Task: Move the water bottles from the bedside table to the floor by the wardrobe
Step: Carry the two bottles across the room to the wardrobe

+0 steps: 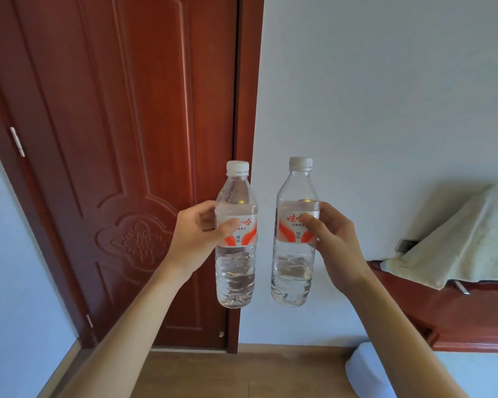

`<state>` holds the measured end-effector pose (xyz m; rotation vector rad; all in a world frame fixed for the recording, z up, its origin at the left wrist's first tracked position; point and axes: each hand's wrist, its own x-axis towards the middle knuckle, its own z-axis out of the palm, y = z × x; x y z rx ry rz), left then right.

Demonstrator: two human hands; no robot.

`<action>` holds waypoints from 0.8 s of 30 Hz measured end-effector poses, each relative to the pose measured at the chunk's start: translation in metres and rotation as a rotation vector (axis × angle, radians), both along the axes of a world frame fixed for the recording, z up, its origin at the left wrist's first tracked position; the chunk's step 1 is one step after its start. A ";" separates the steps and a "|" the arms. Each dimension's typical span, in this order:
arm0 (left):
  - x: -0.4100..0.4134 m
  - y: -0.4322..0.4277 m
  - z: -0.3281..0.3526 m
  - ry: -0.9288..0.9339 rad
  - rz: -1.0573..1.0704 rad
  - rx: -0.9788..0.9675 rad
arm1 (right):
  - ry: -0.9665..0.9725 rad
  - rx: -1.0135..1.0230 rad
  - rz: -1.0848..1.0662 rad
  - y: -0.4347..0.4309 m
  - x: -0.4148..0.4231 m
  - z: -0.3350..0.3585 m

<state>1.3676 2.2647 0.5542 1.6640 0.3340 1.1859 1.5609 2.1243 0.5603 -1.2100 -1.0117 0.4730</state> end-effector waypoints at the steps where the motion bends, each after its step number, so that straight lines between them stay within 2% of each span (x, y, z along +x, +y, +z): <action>1: 0.004 0.008 0.000 -0.002 0.000 -0.001 | -0.005 -0.002 0.006 0.009 0.004 -0.001; 10: 0.027 0.084 -0.001 0.039 0.152 0.003 | -0.036 -0.022 0.139 0.120 0.041 0.001; 24: -0.004 0.192 0.026 0.062 0.628 0.044 | -0.109 0.004 0.534 0.311 0.048 0.014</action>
